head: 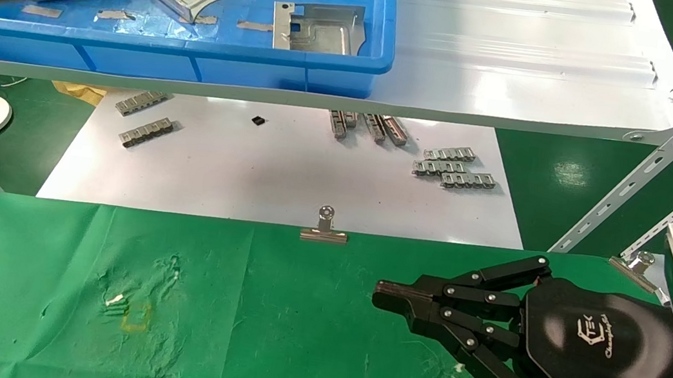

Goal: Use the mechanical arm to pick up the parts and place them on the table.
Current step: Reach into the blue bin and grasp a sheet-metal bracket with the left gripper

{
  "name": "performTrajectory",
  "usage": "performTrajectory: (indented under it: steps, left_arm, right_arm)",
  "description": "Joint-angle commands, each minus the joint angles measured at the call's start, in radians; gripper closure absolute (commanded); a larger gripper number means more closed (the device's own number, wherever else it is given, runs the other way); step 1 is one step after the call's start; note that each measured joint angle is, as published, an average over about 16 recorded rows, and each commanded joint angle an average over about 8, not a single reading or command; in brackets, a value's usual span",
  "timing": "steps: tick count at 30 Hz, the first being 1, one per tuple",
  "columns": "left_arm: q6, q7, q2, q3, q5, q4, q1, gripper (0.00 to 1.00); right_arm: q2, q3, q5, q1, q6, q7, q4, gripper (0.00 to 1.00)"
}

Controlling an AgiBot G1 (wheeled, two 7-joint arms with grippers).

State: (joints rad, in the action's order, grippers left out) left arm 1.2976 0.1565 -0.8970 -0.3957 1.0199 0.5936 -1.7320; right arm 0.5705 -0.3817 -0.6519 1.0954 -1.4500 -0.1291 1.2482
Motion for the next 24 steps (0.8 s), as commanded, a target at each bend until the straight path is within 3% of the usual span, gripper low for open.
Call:
performTrajectory:
  steps: [1,13,15,16,22,24]
  left_arm:
    - [-0.054,-0.028,-0.04,-0.023,0.063,-0.102,-0.075,0.0]
    - [-0.283,-0.054,-0.178,-0.103,0.219,-0.46,-0.261,0.0]
    - [-0.302,-0.058,-0.187,-0.113,0.235,-0.488,-0.274,0.05]
    - [-0.31,-0.059,-0.191,-0.117,0.242,-0.501,-0.279,0.14]
    - [-0.327,-0.061,-0.203,-0.133,0.265,-0.55,-0.297,0.88]
    - [-0.326,-0.064,-0.204,-0.139,0.273,-0.559,-0.298,1.0]
  right_arm:
    - [0.0,0.0,0.0,0.0,0.0,0.0,0.0,1.0]
    - [0.0,0.0,0.0,0.0,0.0,0.0,0.0,1.0]
    - [0.0,0.0,0.0,0.0,0.0,0.0,0.0,1.0]
    - [0.0,0.0,0.0,0.0,0.0,0.0,0.0,1.0]
    - [0.0,0.0,0.0,0.0,0.0,0.0,0.0,1.0]
    - [0.0,0.0,0.0,0.0,0.0,0.0,0.0,1.0]
